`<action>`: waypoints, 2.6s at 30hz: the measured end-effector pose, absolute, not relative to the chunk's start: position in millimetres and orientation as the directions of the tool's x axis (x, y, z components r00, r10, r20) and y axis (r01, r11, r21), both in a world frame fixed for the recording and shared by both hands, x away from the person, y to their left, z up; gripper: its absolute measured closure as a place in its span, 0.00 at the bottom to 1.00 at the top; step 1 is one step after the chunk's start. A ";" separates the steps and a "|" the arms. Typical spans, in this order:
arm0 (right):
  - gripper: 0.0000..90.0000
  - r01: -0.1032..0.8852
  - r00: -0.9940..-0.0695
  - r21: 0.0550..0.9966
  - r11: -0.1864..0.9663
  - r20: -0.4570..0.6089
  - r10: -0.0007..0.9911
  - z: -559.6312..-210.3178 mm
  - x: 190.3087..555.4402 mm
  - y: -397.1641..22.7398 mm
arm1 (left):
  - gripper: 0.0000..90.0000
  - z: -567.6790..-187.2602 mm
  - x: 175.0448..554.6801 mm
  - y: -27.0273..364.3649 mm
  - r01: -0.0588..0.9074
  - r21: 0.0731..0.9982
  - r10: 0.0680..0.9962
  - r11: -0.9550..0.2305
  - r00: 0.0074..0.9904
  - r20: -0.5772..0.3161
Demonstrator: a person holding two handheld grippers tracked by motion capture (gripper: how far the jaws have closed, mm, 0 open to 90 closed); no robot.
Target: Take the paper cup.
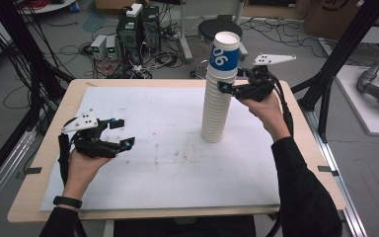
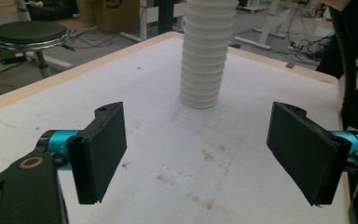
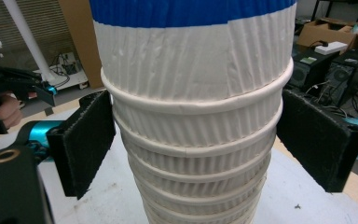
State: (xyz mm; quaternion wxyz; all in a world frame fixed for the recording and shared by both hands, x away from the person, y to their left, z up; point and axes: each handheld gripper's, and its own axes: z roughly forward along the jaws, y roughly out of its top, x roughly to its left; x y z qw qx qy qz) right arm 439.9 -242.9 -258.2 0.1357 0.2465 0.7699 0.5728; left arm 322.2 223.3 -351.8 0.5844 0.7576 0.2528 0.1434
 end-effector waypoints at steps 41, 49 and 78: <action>0.14 0.206 -0.855 0.948 0.244 0.053 0.516 -257.8 439.1 -245.5 | 0.22 -190.0 399.3 82.3 0.064 0.987 0.394 -0.147 0.919 -0.001; 0.14 0.198 -0.857 0.948 0.249 0.044 0.513 -257.8 439.0 -246.4 | 0.22 -171.2 415.3 55.2 0.072 0.990 0.388 -0.124 0.921 -0.019; 0.14 0.192 -0.862 0.949 0.252 0.040 0.505 -258.4 440.1 -247.9 | 0.20 -160.4 463.6 -1.5 0.145 0.982 0.356 -0.121 0.930 -0.093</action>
